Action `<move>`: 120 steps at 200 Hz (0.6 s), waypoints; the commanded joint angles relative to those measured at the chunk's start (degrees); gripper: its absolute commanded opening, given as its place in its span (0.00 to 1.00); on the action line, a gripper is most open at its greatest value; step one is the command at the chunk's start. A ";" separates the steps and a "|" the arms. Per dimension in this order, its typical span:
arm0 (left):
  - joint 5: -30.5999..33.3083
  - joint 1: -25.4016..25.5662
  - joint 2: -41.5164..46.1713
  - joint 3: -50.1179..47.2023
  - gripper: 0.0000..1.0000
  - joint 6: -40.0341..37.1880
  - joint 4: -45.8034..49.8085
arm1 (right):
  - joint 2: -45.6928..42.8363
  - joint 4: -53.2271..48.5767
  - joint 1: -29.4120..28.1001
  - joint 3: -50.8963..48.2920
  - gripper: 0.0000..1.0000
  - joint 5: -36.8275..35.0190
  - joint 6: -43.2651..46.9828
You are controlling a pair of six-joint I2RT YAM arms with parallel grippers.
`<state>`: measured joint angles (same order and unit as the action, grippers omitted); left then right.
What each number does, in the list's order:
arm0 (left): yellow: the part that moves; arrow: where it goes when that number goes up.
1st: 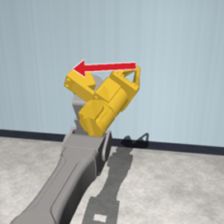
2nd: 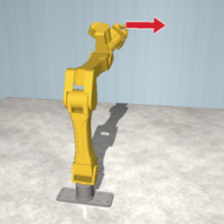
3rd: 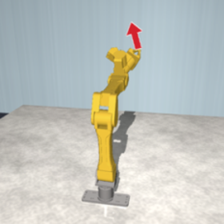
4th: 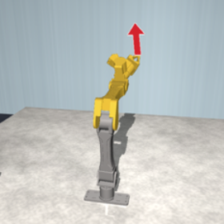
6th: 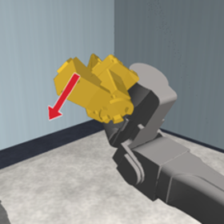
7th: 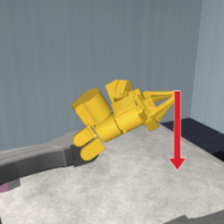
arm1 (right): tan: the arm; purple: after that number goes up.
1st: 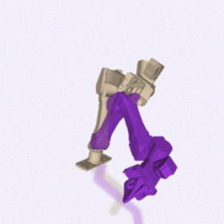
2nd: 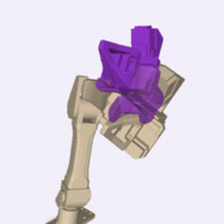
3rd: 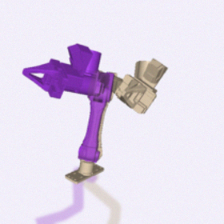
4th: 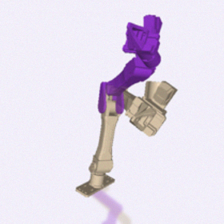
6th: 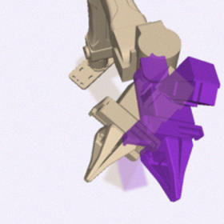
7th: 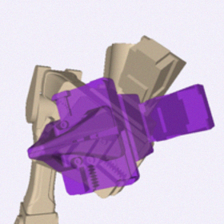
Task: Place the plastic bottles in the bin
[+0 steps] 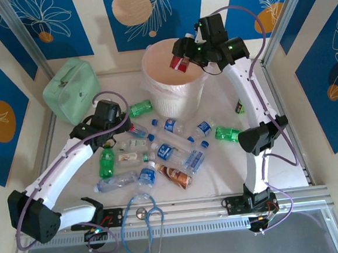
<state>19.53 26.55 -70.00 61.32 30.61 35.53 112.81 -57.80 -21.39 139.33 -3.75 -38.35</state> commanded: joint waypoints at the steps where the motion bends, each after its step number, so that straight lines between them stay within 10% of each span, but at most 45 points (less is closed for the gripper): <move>1: -2.04 -1.44 -3.41 0.79 0.91 -6.44 -4.85 | -1.61 -1.56 0.05 3.25 0.76 2.02 0.38; 76: -4.73 -4.11 -19.91 5.30 1.00 -31.60 -19.21 | -20.50 2.70 -1.98 -18.12 0.81 -1.50 2.25; 120: -18.44 -8.18 -26.45 6.05 1.00 -38.18 -29.21 | -37.33 4.50 -0.38 -38.58 0.83 -1.44 0.00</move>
<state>10.11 20.29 -93.45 65.43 -0.14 14.41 82.24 -54.74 -22.83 108.51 -4.71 -37.56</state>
